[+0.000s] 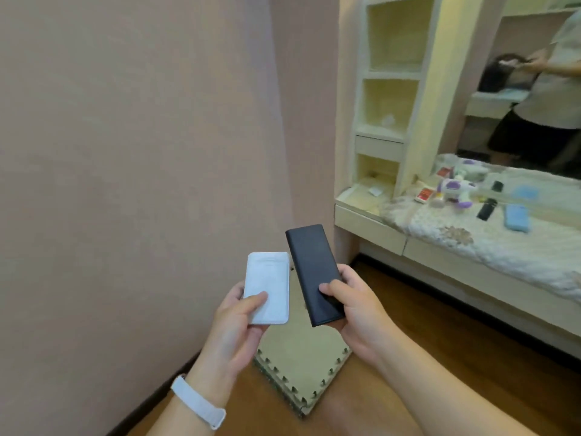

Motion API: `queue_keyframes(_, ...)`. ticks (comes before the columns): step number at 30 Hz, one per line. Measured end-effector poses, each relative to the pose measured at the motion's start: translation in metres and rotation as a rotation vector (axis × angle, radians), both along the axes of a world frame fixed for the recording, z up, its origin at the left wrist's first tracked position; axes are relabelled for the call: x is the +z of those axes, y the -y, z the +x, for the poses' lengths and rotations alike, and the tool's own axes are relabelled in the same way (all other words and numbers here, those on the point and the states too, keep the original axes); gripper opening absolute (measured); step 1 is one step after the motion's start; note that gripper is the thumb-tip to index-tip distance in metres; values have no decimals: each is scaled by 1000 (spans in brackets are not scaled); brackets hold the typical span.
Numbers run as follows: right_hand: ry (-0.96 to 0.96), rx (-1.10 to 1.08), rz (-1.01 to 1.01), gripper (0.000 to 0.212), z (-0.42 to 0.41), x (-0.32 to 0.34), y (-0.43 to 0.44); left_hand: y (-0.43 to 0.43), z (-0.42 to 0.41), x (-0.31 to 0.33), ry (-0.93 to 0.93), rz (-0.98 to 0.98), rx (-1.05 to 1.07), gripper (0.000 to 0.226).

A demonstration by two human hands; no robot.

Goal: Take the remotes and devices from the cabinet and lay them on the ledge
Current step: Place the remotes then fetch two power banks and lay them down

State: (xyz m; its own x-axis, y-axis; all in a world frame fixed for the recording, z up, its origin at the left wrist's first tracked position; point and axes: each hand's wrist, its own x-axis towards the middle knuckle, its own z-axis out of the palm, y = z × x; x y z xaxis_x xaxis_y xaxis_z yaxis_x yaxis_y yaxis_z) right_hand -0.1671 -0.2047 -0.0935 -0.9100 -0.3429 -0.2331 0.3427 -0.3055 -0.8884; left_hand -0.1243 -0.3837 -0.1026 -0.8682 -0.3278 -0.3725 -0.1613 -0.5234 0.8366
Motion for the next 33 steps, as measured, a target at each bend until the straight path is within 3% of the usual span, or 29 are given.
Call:
queue_keyframes(15,86,-663,64,28,-69,-19,-186,-188,-177,-9,38,54,-520,29)
queue_keyframes(27,98,-944,225,31,-206,-6,-252,-254,-355,-30,100,223,-748,40)
queue_keyframes(33,100,-1136,214,30,-231,-2,-303,-304,-410,-35,118,226,-827,50)
